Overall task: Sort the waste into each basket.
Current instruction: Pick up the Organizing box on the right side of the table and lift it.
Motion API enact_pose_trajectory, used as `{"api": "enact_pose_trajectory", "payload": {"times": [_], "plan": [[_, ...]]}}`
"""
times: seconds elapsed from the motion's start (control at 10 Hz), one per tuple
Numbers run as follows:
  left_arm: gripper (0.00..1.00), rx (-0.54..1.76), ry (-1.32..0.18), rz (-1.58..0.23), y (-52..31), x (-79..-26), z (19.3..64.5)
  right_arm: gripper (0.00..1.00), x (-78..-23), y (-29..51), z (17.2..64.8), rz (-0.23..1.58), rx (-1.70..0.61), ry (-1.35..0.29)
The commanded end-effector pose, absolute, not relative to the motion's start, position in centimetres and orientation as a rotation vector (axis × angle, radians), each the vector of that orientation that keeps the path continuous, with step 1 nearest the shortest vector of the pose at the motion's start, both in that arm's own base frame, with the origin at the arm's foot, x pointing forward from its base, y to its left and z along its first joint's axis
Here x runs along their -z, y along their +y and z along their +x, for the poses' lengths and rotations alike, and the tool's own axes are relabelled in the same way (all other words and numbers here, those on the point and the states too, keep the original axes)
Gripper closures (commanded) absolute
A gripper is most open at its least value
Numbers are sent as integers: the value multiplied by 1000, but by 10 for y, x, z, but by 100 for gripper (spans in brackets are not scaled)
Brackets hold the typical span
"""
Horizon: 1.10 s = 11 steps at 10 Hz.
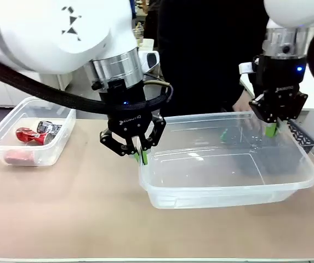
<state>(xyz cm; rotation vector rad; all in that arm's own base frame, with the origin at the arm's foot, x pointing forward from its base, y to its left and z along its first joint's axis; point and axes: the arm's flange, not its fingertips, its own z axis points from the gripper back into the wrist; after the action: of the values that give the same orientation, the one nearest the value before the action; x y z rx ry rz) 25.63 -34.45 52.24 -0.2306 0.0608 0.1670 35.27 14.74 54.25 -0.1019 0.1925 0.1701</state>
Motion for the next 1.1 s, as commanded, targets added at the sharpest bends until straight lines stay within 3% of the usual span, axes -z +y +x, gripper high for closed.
{"api": "enact_pose_trajectory", "payload": {"times": [0.0,0.1,0.3,0.5,0.7,1.0], "plan": [[100,-162,86,-235,-349,-523,265,100,-543,137,337,-102,-151,186],[92,-167,61,-231,-345,-522,256,95,-542,147,353,-102,-170,193],[92,-24,80,-296,-334,-552,295,95,-550,184,383,-43,-184,82],[92,95,57,-256,-301,-575,315,95,-549,227,419,-7,-218,81],[92,-75,53,-176,-254,-573,332,95,-552,264,434,10,-271,95],[92,-146,96,-176,-244,-518,354,95,-556,283,434,5,-310,123]]}}
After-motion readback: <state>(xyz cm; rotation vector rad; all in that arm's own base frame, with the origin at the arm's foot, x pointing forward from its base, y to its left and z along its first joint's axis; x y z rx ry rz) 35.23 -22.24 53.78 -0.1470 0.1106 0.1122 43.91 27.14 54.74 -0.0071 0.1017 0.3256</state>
